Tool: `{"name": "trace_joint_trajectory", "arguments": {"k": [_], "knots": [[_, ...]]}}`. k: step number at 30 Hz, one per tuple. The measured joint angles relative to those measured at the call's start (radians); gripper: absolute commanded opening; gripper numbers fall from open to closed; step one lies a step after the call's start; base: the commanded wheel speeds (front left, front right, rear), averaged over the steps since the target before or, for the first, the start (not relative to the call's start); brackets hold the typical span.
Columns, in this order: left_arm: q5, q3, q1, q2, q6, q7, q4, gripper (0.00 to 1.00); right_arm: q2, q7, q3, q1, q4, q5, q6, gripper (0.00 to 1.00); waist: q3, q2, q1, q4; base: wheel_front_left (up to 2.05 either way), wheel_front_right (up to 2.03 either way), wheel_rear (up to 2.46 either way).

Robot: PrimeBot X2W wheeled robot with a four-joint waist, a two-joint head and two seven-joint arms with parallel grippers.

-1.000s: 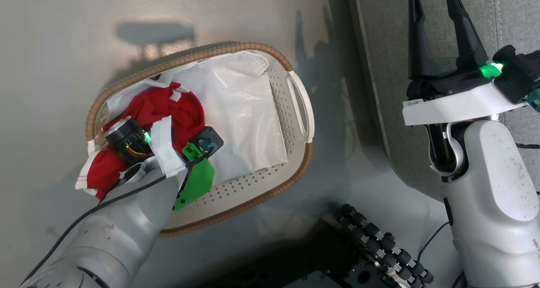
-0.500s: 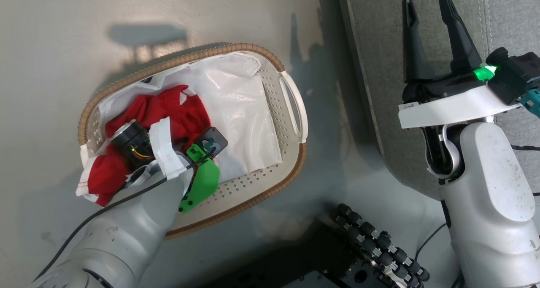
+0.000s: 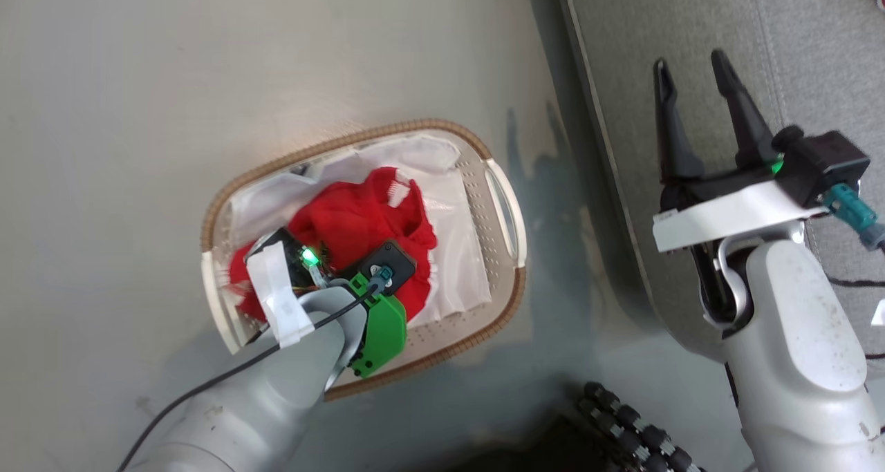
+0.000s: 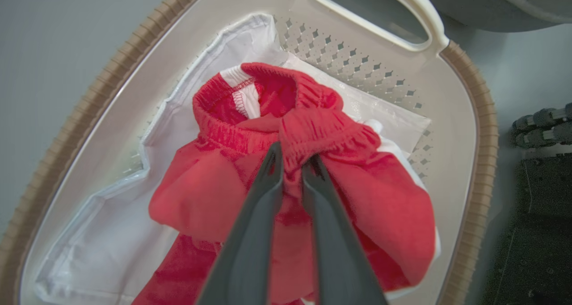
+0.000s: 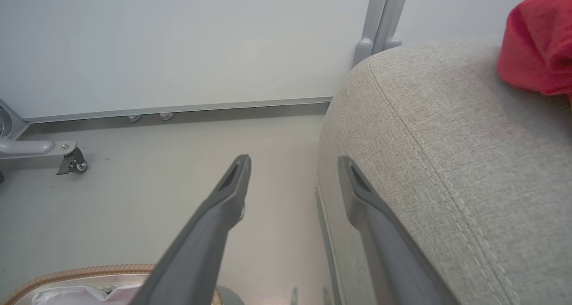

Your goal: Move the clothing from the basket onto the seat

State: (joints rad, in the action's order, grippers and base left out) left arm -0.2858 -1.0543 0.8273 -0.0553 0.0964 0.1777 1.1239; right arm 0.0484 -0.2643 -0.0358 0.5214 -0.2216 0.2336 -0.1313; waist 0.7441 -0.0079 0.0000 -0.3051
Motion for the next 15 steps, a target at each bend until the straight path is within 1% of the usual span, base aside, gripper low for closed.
{"name": "trace_joint_trajectory", "arguments": {"k": [5, 8, 12, 15], "knots": [[-0.053, 0.032, -0.042, 0.000, -0.001, 0.047, -0.084, 0.00, -0.001, 0.000, 0.024, -0.053, -0.034, -0.040, 0.000, 1.00, -0.095, 0.0000, 0.0000, 0.033, 0.00, 0.00, 0.00], [-0.081, 0.051, -0.057, 0.002, -0.013, 0.063, -0.147, 0.00, 0.000, 0.000, 0.044, -0.095, -0.055, -0.061, 0.000, 1.00, -0.157, 0.0000, -0.0001, 0.054, 0.00, 0.00, 0.00], [-0.088, 0.063, -0.068, 0.001, -0.033, 0.073, -0.229, 0.00, -0.001, 0.000, 0.053, -0.148, -0.081, -0.089, 0.000, 1.00, -0.249, 0.0000, -0.0001, 0.081, 0.00, 0.00, 0.00], [-0.091, 0.072, -0.068, -0.013, -0.040, 0.079, -0.295, 0.00, -0.001, 0.000, 0.057, -0.183, -0.099, -0.101, 0.000, 1.00, -0.319, 0.0000, -0.0001, 0.098, 0.00, 0.00, 0.00]]}}
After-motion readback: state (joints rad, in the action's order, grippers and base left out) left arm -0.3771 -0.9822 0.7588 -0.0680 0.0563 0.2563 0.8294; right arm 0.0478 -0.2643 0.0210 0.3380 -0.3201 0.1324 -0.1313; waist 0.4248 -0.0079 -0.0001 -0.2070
